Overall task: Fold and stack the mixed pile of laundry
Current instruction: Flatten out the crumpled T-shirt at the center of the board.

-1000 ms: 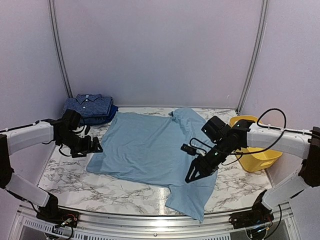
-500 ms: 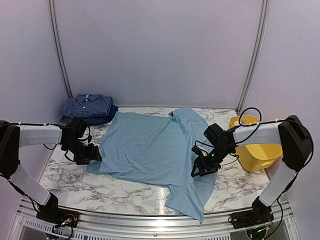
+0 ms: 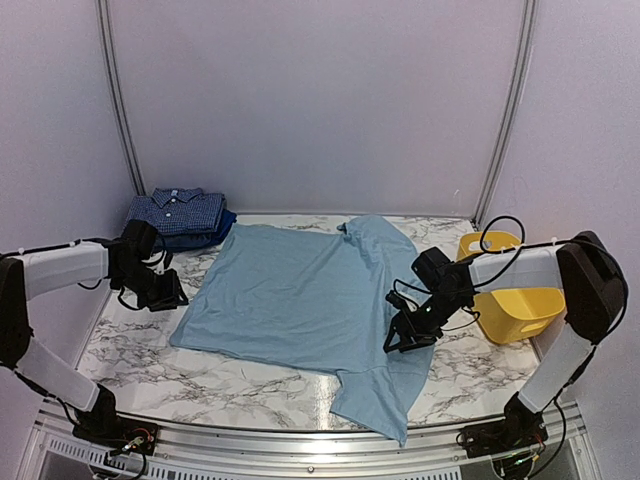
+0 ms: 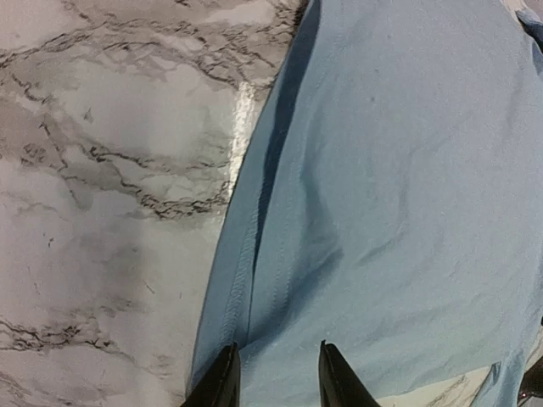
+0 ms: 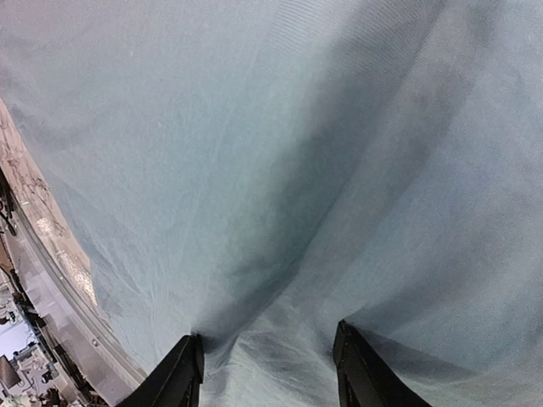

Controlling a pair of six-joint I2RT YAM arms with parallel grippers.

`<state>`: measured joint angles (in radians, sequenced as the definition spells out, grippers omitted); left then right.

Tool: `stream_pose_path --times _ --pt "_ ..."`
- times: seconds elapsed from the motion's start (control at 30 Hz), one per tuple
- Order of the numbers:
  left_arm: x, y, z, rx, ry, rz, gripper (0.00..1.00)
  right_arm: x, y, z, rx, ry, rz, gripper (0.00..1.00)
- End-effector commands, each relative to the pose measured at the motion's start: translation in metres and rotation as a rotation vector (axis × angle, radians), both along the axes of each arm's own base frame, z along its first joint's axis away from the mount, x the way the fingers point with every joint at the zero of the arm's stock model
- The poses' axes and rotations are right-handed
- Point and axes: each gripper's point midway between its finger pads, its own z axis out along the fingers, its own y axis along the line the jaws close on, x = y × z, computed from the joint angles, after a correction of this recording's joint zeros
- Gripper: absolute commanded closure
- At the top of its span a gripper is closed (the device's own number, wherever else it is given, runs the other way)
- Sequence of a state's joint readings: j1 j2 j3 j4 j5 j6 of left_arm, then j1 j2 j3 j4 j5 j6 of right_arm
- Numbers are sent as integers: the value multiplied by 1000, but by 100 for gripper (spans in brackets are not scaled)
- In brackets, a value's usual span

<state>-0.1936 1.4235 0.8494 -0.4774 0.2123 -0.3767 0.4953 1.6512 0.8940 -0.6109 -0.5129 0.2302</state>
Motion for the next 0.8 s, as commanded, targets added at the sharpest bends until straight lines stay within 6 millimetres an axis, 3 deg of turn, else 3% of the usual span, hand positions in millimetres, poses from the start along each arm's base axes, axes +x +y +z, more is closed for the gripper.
stream_pose_path --times 0.0,0.17,0.37,0.57,0.77 --pt "16 -14 4 -43 -19 -69 70 -2 -8 3 -50 -5 -1 48" --pt "29 -20 -7 -46 5 -85 76 -19 14 11 -7 13 48 49" --pt "30 -16 -28 -15 61 -63 77 -43 33 3 0 50 94 49" --pt "31 -16 -40 1 87 -68 76 -52 29 -10 -21 77 89 49" --pt "37 -12 -44 29 90 -64 68 -62 14 -27 -94 109 89 49"
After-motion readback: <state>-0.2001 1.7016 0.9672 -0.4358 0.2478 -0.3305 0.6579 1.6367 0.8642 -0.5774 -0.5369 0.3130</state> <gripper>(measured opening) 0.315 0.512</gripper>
